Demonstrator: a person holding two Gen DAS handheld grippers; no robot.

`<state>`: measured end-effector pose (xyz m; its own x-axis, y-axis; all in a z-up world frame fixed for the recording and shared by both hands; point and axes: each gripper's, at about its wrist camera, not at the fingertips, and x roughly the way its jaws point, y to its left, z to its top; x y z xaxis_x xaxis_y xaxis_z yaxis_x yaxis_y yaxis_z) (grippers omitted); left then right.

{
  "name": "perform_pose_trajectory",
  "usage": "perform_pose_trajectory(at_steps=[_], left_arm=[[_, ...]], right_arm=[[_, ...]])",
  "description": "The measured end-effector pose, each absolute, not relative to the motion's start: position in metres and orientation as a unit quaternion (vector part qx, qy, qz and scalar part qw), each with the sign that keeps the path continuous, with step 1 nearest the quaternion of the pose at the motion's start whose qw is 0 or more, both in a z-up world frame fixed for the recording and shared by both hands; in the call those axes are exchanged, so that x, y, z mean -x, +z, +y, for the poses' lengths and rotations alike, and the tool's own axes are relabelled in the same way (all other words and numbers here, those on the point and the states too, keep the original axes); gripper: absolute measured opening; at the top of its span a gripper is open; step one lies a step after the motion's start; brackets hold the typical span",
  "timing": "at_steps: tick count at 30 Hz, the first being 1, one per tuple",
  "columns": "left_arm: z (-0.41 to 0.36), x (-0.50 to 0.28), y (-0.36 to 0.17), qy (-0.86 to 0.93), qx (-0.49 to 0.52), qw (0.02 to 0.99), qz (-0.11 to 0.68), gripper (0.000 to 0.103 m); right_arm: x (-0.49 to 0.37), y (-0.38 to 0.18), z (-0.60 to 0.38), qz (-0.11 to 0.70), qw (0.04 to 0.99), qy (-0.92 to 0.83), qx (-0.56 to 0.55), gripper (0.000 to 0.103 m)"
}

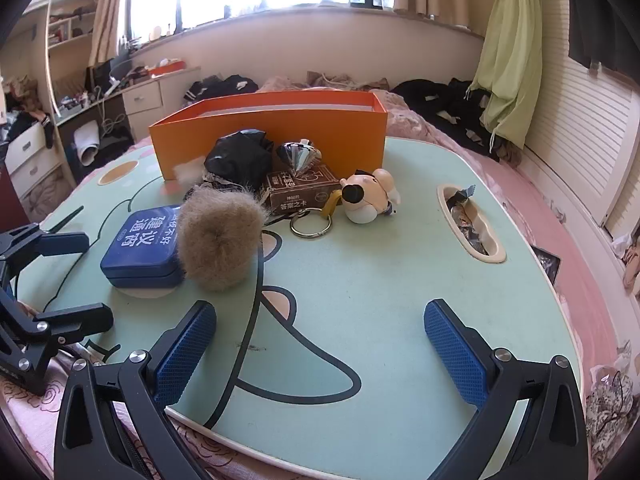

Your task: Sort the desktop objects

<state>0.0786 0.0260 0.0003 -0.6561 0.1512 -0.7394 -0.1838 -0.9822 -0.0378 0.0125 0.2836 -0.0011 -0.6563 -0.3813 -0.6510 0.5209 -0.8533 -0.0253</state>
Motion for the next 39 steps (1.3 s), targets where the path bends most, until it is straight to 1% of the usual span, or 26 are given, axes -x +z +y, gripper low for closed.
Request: perform_pose_trajectory(at_steps=[24, 28, 30, 34, 38, 39], left_arm=[[0.024, -0.08, 0.0, 0.91, 0.403, 0.092, 0.02, 0.103], [0.025, -0.078, 0.001, 0.91, 0.403, 0.092, 0.019, 0.103], [0.024, -0.078, 0.001, 0.91, 0.403, 0.093, 0.018, 0.103], [0.024, -0.077, 0.002, 0.91, 0.403, 0.093, 0.019, 0.103], [0.024, -0.078, 0.002, 0.91, 0.403, 0.093, 0.019, 0.103], [0.024, -0.078, 0.002, 0.91, 0.403, 0.093, 0.019, 0.103]], right_arm=[[-0.012, -0.002, 0.283, 0.106, 0.25, -0.904, -0.33, 0.103], [-0.016, 0.002, 0.281, 0.104, 0.271, -0.901, -0.323, 0.103], [-0.02, 0.013, 0.28, 0.097, 0.282, -0.906, -0.299, 0.1], [-0.017, 0.037, 0.271, 0.076, 0.295, -0.913, -0.27, 0.1], [0.007, 0.049, 0.253, 0.038, 0.312, -0.902, -0.298, 0.099], [0.012, 0.049, 0.249, 0.033, 0.316, -0.897, -0.308, 0.095]])
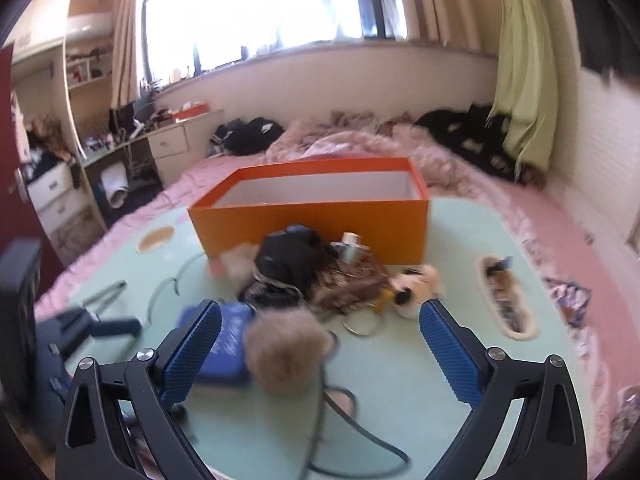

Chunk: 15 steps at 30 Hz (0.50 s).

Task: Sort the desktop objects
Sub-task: 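Grasp the tan pompom with the right gripper while the left approaches the blue tin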

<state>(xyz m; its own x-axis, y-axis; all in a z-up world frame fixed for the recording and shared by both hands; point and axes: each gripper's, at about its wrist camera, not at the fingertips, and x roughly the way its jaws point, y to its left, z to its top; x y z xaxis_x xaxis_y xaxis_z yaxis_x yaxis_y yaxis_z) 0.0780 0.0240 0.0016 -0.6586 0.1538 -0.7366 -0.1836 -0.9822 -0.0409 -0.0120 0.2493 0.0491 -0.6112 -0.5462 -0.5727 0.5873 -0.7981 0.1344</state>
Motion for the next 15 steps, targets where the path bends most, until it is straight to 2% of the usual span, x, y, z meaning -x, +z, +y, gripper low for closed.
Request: perform_pose_trajectory(at_steps=[2, 3, 4, 5, 6, 15], left_arm=[[0.024, -0.078, 0.002, 0.911, 0.403, 0.093, 0.019, 0.103], [0.024, -0.078, 0.002, 0.911, 0.402, 0.092, 0.019, 0.103], [0.024, -0.078, 0.002, 0.911, 0.402, 0.092, 0.019, 0.103], [0.024, -0.078, 0.002, 0.91, 0.403, 0.092, 0.019, 0.103], [0.024, -0.078, 0.001, 0.911, 0.403, 0.093, 0.018, 0.103], [0.026, -0.075, 0.003, 0.911, 0.402, 0.091, 0.018, 0.103]], right_arm=[[0.023, 0.043, 0.239, 0.035, 0.316, -0.887, -0.335, 0.086], [0.029, 0.036, 0.233, 0.043, 0.312, -0.879, -0.358, 0.073], [0.03, 0.031, 0.23, 0.045, 0.314, -0.873, -0.37, 0.055], [0.032, 0.025, 0.229, 0.039, 0.322, -0.865, -0.384, 0.049], [0.032, 0.02, 0.229, 0.035, 0.325, -0.859, -0.393, 0.033], [0.013, 0.03, 0.273, -0.028, 0.334, -0.878, -0.341, 0.032]])
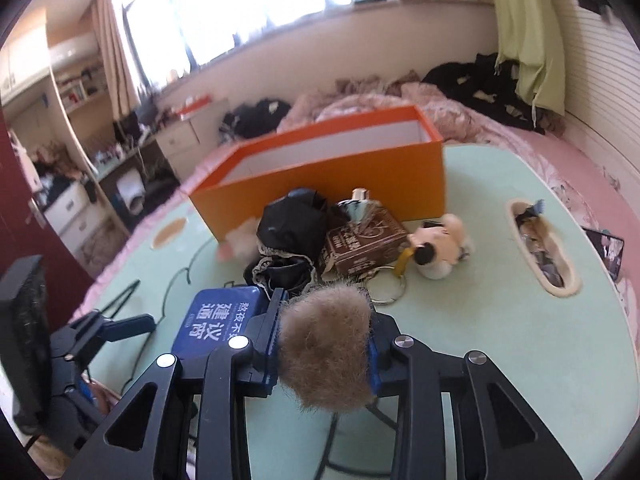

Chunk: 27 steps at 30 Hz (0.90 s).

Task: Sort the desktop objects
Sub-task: 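Grasp the tan pompom with the right gripper while the left approaches the blue tin, then grasp the blue tin and place it in the box while the right drops the pompom in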

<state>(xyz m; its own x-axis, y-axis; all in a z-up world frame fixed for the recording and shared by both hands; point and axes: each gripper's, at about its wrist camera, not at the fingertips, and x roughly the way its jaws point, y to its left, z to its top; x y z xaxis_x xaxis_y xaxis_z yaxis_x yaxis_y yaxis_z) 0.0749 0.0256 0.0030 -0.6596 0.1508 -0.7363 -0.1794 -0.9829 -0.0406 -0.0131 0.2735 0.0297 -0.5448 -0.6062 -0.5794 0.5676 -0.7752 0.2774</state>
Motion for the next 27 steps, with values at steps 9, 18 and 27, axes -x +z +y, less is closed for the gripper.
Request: perform_pose_trajectory(at_steps=[9, 18, 27], left_arm=[[0.033, -0.057, 0.028, 0.912, 0.388, 0.133, -0.007, 0.103], [0.07, -0.013, 0.025, 0.903, 0.41, 0.123, 0.039, 0.103], [0.06, -0.017, 0.009, 0.893, 0.431, 0.13, 0.022, 0.084]], right_arm=[[-0.002, 0.028, 0.314, -0.018, 0.317, -0.898, -0.305, 0.032], [0.0, 0.023, 0.313, -0.018, 0.317, -0.897, -0.308, 0.032], [0.002, 0.02, 0.312, -0.023, 0.316, -0.895, -0.315, 0.032]])
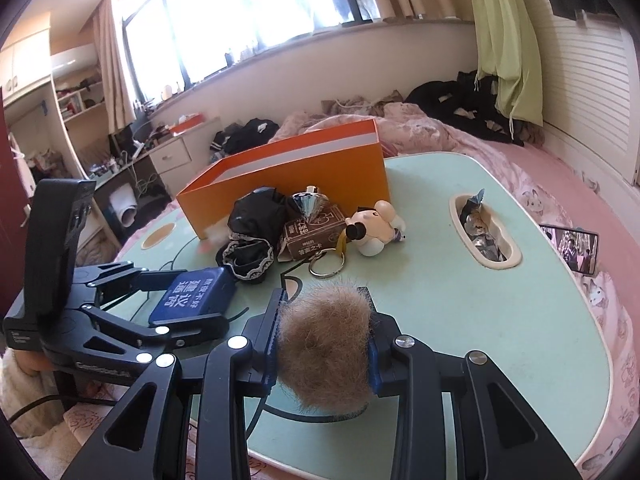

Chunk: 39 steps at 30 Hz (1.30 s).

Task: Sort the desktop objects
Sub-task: 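Grasp the blue tin and place it in the box while the right drops the pompom in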

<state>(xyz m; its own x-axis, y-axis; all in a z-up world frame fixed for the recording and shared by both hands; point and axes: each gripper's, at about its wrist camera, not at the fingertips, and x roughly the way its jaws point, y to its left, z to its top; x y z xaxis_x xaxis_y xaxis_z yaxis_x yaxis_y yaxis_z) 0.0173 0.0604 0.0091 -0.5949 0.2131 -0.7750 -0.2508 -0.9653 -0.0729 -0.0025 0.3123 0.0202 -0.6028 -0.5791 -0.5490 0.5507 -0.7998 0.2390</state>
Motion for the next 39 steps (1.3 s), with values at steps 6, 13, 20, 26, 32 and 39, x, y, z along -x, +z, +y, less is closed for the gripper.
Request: perform_pose_trajectory(at_steps=[6, 13, 20, 26, 32, 39], left_arm=[[0.042, -0.033, 0.032, 0.912, 0.392, 0.122, -0.005, 0.084], [0.024, -0.013, 0.084, 0.935, 0.339, 0.104, -0.009, 0.084], [0.005, 0.055, 0.108, 0.943, 0.328, 0.054, -0.026, 0.084], [-0.006, 0.092, 0.084, 0.934, 0.349, 0.038, -0.068, 0.084], [-0.005, 0.081, 0.07, 0.939, 0.337, 0.022, -0.059, 0.085], [-0.004, 0.049, 0.078, 0.946, 0.318, 0.038, -0.055, 0.085]], right_arm=[[-0.001, 0.027, 0.305, -0.006, 0.316, -0.898, -0.306, 0.032], [0.022, 0.075, 0.279, 0.004, 0.326, -0.905, -0.275, 0.032], [0.104, 0.113, 0.218, 0.027, 0.301, -0.911, -0.281, 0.032], [0.145, 0.078, 0.184, 0.065, 0.257, -0.905, -0.333, 0.039], [0.14, 0.059, 0.194, 0.063, 0.243, -0.906, -0.342, 0.078], [0.103, 0.074, 0.215, 0.05, 0.255, -0.912, -0.316, 0.091]])
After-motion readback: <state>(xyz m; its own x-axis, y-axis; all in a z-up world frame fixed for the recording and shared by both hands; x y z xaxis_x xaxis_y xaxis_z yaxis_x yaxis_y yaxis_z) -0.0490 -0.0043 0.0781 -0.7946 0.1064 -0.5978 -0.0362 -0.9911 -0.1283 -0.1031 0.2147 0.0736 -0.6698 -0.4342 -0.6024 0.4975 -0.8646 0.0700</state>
